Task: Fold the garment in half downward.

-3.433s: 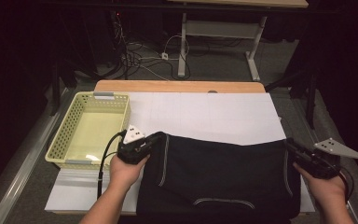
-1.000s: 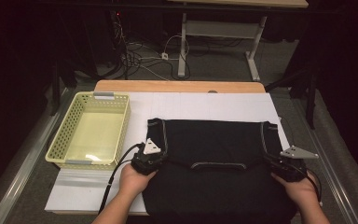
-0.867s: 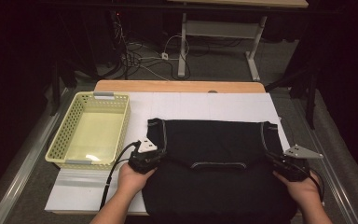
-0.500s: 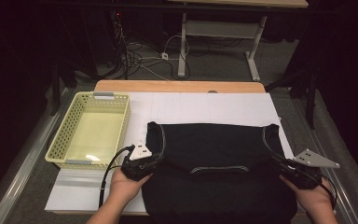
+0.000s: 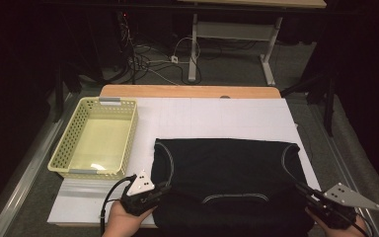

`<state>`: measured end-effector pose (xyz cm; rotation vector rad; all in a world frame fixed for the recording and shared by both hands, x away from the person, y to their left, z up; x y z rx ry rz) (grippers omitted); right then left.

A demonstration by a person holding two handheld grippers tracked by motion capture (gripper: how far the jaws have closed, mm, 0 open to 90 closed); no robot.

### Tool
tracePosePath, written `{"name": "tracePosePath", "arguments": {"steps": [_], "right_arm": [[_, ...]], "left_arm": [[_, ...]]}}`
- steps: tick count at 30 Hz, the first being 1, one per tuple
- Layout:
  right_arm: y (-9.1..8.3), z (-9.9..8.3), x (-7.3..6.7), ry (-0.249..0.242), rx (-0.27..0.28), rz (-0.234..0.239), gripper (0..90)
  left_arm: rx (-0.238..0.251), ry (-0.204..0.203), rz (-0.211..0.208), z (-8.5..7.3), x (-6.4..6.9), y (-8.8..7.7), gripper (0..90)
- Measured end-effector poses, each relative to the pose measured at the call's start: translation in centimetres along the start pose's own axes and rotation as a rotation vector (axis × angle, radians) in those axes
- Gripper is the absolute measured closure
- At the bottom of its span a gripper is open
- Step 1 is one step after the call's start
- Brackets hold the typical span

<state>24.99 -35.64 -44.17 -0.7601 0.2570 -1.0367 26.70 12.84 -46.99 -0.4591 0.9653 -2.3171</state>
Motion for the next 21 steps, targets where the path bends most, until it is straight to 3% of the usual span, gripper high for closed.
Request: {"name": "tracePosePath", "arguments": {"steps": [15,21], "right_arm": [[-3.9,-4.3,-2.4,-0.006,0.027,-0.020,83.1],[-4.2,-5.8,-3.2,-0.005,0.018,-0.018,82.9]], "left_arm": [[-0.014,0.049,-0.058,-2.3,3.7,-2.2,78.7],[-0.031,0.048,-0.082,-3.9,4.4,-1.6,77.9]]}}
Point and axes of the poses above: each handheld gripper's, and its own axes: y roughly forward along the jaws, z roughly out of its top, x roughly to its right, the point moved 2 cm from there along y, roughly forward along the jaws, and after that the axes turned 12 degrees about -x, right-handed, at the moved point
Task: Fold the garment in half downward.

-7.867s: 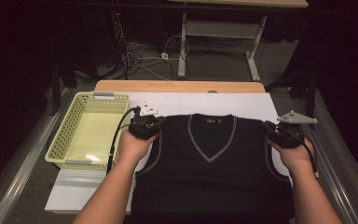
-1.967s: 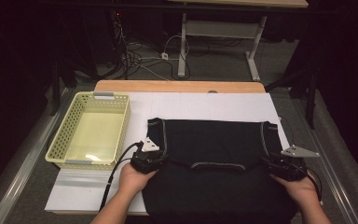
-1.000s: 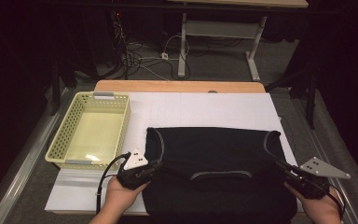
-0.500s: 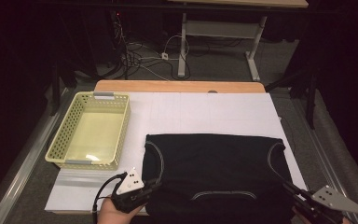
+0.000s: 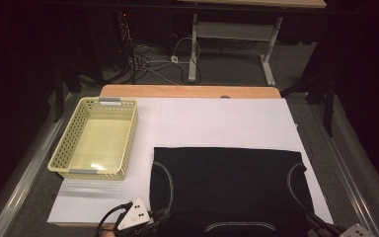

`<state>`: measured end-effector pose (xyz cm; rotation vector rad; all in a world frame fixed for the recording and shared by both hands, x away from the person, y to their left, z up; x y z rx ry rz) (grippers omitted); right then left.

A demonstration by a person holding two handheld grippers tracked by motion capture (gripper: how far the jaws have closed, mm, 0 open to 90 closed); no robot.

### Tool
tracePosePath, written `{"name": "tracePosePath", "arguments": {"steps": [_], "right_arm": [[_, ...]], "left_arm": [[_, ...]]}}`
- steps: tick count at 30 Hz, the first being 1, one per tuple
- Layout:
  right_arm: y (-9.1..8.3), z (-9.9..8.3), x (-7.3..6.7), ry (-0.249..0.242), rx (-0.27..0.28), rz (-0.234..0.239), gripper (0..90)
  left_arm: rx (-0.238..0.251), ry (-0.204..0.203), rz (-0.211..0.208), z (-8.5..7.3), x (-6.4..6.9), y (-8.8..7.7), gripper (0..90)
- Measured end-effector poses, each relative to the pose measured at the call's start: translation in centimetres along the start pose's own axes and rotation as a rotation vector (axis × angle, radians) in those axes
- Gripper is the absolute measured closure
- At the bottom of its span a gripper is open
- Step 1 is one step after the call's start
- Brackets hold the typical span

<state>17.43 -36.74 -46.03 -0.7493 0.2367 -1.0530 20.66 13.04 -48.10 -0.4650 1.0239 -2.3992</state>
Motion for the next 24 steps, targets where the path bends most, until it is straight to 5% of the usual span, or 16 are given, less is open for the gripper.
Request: {"name": "tracePosePath", "arguments": {"steps": [9,13,24], "right_arm": [[1.6,-1.5,-0.2,0.027,-0.055,0.054,73.5],[1.4,-1.6,0.0,0.077,-0.034,0.115,59.2],[1.5,-1.7,0.5,0.124,0.005,0.134,28.5]], "left_arm": [[-0.028,-0.019,-0.035,-1.0,-0.4,1.5,72.6],[-0.002,-0.031,-0.047,-0.9,-0.4,1.5,59.8],[0.047,-0.094,-0.039,-0.7,-1.3,1.1,30.0]]}}
Point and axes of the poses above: each handheld gripper's, and its own axes: y roughly forward along the jaws, z roughly out of its top, x roughly to its right, the point moved 2 cm from there along y, roughly forward along the jaws, and after that the axes turned 12 degrees about -x, right-handed, at the moved point
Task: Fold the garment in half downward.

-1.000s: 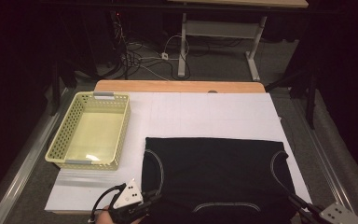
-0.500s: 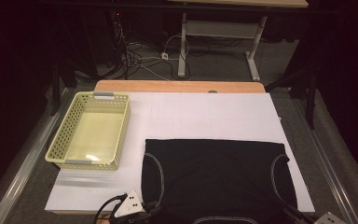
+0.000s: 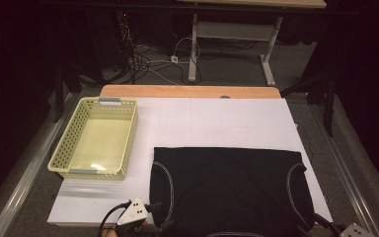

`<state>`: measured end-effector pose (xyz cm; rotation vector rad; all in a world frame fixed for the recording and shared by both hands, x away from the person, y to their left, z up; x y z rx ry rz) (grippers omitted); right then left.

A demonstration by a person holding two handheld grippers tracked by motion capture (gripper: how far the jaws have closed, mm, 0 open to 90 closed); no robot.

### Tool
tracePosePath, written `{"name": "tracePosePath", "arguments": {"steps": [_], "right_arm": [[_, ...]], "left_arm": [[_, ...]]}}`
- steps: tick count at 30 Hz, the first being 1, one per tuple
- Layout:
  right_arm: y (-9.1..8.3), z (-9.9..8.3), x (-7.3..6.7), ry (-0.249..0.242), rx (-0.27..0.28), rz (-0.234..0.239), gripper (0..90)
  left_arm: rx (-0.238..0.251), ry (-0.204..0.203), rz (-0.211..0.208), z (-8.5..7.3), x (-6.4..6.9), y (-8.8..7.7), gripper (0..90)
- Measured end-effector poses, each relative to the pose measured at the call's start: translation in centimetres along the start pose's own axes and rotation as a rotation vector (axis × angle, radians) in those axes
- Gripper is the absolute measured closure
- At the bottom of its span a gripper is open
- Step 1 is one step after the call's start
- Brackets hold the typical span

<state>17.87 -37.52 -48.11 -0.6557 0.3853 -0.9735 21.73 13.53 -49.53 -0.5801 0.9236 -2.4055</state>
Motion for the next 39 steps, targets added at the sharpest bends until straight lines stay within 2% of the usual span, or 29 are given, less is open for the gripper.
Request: {"name": "tracePosePath", "arguments": {"steps": [5,9,12,15,17,19,24,27,29,31,35,37,39], "right_arm": [[0.2,0.2,-0.1,-0.004,0.014,0.004,16.8],[0.4,0.3,-0.4,-0.014,0.013,0.002,9.9],[0.5,0.4,-0.5,-0.014,0.013,-0.011,5.7],[0.6,0.4,-0.3,-0.005,0.016,-0.019,1.3],[0.6,0.4,-0.2,0.001,0.017,-0.026,0.2],[0.6,0.4,-0.2,0.003,0.019,-0.035,0.2],[0.4,0.8,-0.3,0.014,0.034,-0.051,0.3],[0.1,1.3,-0.2,0.013,0.050,-0.065,0.3],[0.0,1.9,0.0,0.028,0.066,-0.072,0.3],[0.1,2.5,0.4,0.026,0.066,-0.090,0.3],[0.9,3.9,1.5,0.025,0.051,-0.111,0.3],[1.4,4.7,2.0,0.019,0.035,-0.124,0.3],[2.0,5.3,2.7,0.038,0.028,-0.129,0.3]], "left_arm": [[0.016,-0.009,-0.012,0.2,-0.1,-0.2,27.0],[0.011,0.009,0.025,0.6,0.3,0.0,16.2],[0.020,0.003,0.018,0.8,0.4,0.0,14.2],[0.004,-0.010,0.023,1.0,0.5,0.2,4.4],[-0.002,-0.015,0.031,1.1,0.5,0.3,0.0],[0.006,-0.019,0.053,1.1,0.5,0.3,0.0],[0.008,-0.023,0.062,2.1,0.3,0.1,0.0],[0.023,-0.034,0.068,3.3,-0.2,-0.3,0.0],[0.027,-0.036,0.073,3.6,-0.5,-0.4,0.0],[0.030,-0.036,0.109,4.6,-1.4,-0.2,0.0],[0.005,-0.061,0.144,5.7,-3.6,1.2,0.0],[-0.004,-0.065,0.131,6.1,-4.6,2.2,0.0],[-0.009,-0.078,0.142,6.4,-5.6,3.1,0.0]]}}
Point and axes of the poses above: each handheld gripper's, and its own axes: y roughly forward along the jaws, z roughly out of its top, x roughly to its right, the point moved 2 cm from there along y, roughly forward along the jaws, and after that the axes turned 12 degrees about -x, right-handed, at the moved point
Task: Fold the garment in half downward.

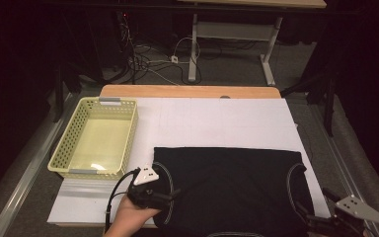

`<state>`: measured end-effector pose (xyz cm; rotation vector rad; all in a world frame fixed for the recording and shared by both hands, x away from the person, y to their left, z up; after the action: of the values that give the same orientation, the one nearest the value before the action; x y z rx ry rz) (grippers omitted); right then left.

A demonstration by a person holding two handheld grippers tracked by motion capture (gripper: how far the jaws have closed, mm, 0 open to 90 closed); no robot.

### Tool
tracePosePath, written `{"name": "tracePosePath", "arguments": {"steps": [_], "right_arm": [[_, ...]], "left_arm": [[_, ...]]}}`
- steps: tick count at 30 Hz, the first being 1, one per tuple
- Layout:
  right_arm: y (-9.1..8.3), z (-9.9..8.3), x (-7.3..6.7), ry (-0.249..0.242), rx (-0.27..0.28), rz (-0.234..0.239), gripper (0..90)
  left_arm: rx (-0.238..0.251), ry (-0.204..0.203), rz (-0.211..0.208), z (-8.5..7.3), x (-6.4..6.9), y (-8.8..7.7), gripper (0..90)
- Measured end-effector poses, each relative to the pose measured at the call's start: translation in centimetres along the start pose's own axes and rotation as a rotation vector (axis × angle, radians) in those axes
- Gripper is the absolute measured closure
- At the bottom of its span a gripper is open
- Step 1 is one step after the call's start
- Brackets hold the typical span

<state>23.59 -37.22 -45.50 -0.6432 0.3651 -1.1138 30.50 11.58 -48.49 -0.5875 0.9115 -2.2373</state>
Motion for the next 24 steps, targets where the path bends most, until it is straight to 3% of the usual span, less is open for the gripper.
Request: {"name": "tracePosePath", "arguments": {"steps": [3,6,10,15,18,24], "right_arm": [[1.2,0.7,0.8,0.008,-0.013,-0.008,0.5],[2.4,1.4,1.5,0.001,-0.031,-0.014,0.9],[4.3,2.0,2.4,0.005,-0.066,-0.018,2.3],[6.8,3.0,3.9,0.028,-0.110,-0.034,4.5],[8.1,3.9,4.6,0.043,-0.137,-0.042,5.7],[10.8,4.8,5.4,0.062,-0.231,-0.045,7.2]], "left_arm": [[-0.018,-0.034,0.038,0.7,-1.0,1.2,0.0],[-0.028,-0.068,0.050,1.5,-2.0,2.1,0.0],[-0.061,-0.073,0.105,2.7,-3.2,2.8,0.0],[-0.083,-0.121,0.116,3.4,-4.6,3.4,0.0],[-0.118,-0.135,0.136,3.3,-5.1,3.9,0.0],[-0.157,-0.174,0.222,3.2,-5.2,4.2,0.0]]}}
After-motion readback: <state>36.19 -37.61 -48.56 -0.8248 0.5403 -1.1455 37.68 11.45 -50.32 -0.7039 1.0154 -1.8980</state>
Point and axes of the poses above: each handheld gripper's, and its own axes: y roughly forward along the jaws, z roughly out of its top, x roughly to its right, the point moved 2 cm from there along y, roughly forward along the jaws, and after that the axes turned 12 degrees about -x, right-handed, at the moved point
